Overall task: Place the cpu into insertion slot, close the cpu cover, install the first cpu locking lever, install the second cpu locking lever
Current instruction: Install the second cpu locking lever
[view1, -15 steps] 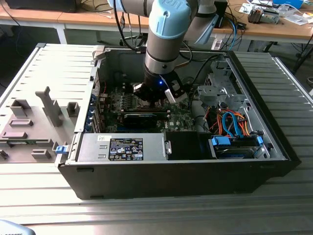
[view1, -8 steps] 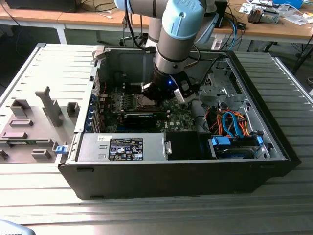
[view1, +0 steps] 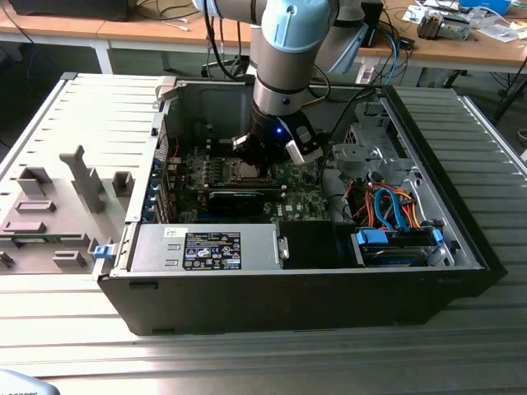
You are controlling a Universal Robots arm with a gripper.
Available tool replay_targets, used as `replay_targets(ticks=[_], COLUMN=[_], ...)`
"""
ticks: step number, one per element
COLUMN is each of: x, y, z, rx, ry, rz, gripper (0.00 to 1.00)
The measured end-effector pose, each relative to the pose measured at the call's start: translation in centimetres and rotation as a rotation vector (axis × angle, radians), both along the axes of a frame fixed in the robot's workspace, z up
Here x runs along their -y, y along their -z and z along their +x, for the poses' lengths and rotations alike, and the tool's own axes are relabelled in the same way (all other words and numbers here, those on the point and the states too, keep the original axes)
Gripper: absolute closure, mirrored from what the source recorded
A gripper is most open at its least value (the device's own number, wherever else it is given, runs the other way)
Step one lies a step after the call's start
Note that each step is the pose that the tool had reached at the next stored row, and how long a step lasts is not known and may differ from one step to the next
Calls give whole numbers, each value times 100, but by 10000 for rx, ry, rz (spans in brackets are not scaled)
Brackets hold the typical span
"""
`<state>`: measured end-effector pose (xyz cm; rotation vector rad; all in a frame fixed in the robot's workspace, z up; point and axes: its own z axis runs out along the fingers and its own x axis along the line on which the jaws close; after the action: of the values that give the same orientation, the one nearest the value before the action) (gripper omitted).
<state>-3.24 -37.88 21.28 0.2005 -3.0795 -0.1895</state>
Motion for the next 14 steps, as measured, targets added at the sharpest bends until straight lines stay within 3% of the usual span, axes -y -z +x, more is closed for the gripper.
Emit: replay_targets(ticks=[3, 7, 11, 14], x=[-90, -165, -187, -192], y=[1, 0, -40, -125], z=[-82, -139, -145, -144], rx=[29, 63, 70, 72], ry=[0, -1, 0, -1], rz=[-49, -101, -212, -233], gripper=[89, 89, 89, 89])
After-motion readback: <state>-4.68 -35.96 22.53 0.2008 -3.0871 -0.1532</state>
